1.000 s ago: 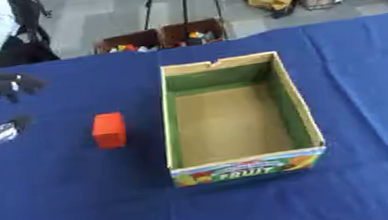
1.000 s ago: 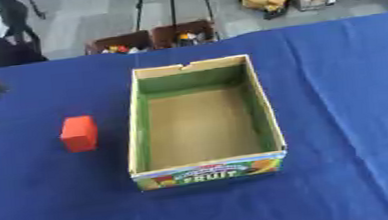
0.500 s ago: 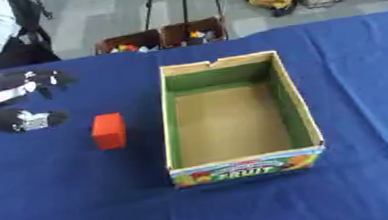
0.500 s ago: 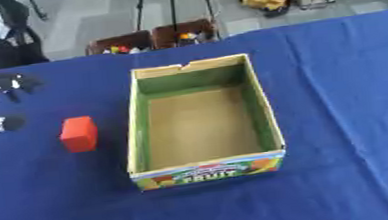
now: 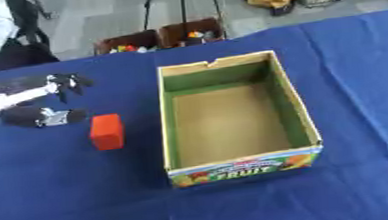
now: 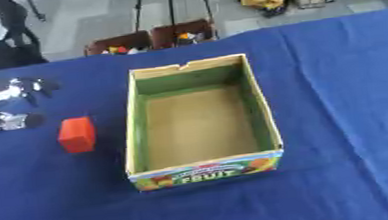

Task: Pick up objects on the table and place them in the box.

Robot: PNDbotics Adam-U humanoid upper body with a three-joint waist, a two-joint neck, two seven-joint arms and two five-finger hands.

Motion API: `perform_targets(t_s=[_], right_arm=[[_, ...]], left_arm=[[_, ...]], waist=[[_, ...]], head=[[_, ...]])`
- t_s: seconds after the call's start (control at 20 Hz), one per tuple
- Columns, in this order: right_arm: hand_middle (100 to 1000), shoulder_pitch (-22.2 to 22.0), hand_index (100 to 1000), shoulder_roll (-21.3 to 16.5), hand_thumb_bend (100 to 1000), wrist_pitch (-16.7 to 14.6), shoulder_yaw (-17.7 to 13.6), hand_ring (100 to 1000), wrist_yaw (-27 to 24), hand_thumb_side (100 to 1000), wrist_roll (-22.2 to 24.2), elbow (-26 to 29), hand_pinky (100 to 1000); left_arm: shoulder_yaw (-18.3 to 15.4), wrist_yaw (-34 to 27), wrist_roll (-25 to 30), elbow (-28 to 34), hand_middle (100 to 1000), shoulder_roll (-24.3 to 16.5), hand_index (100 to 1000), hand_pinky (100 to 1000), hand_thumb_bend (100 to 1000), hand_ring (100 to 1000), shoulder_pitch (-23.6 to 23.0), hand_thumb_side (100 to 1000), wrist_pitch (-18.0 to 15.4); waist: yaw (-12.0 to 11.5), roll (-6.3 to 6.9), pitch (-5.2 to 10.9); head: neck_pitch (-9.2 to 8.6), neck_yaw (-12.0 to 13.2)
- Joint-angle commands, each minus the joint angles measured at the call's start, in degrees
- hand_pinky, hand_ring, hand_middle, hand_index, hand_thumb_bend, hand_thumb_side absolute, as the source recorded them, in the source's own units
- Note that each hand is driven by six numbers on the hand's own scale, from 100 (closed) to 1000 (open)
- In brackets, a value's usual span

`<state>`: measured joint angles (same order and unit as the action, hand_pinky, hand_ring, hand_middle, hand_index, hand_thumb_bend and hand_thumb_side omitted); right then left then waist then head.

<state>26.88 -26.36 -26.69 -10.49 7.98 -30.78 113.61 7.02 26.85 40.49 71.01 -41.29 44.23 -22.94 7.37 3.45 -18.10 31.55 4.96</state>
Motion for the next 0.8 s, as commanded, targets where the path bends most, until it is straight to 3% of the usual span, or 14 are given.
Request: perform_targets(t_s=[0.05, 0.4, 0.8], right_arm=[[780, 0.9, 787, -0.6, 100, 0.0, -0.1, 758, -0.4, 625, 0.2, 1.0, 777], [781, 1.2, 787, -0.2, 100, 0.1, -0.1, 758, -0.7, 616, 0.5, 1.0, 775], [782, 1.4, 787, 0.3, 100, 0.1, -0.1, 758, -1.1, 609, 0.8, 1.0, 773]], left_arm=[[0.3, 4.9, 8.5, 0.5, 940, -0.5, 1000, 748, 566, 889, 1.3, 890, -9.0], [0.6, 17.3, 4.5, 0.1, 952, 1.1, 1000, 760, 576, 901, 2.7, 771, -9.5], [1.1, 29.7, 0.1, 0.4, 967, 2.1, 1000, 797, 615, 926, 5.0, 730, -12.4]], waist=[[-0.1, 0.79, 1.38], [0.4, 0.82, 1.12], [1.3, 0.71, 0.72]], head=[[-1.15, 0.0], [-1.34, 0.1], [-1.22, 0.9]])
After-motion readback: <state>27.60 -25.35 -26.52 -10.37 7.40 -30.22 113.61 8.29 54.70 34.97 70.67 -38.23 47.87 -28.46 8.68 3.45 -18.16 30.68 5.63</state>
